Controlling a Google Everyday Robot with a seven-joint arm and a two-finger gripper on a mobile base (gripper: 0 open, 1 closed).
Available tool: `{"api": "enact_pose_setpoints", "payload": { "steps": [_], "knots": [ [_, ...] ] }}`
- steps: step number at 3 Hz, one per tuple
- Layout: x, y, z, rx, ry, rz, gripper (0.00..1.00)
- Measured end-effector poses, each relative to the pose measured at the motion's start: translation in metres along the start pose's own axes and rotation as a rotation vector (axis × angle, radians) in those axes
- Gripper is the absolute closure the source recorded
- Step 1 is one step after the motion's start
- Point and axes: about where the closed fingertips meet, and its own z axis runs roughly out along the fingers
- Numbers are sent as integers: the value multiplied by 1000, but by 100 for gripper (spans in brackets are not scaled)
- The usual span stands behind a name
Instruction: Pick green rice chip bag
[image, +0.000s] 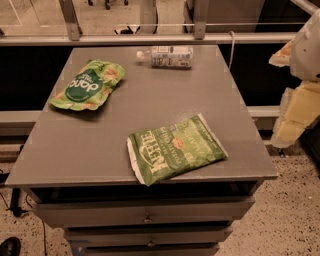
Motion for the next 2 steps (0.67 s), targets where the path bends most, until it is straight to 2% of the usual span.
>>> {"api": "enact_pose_setpoints", "payload": {
  "steps": [1, 2],
  "knots": [
    [0, 0, 0, 0, 0, 0, 0],
    [-9, -8, 3, 28, -41, -2, 0]
  ]
}}
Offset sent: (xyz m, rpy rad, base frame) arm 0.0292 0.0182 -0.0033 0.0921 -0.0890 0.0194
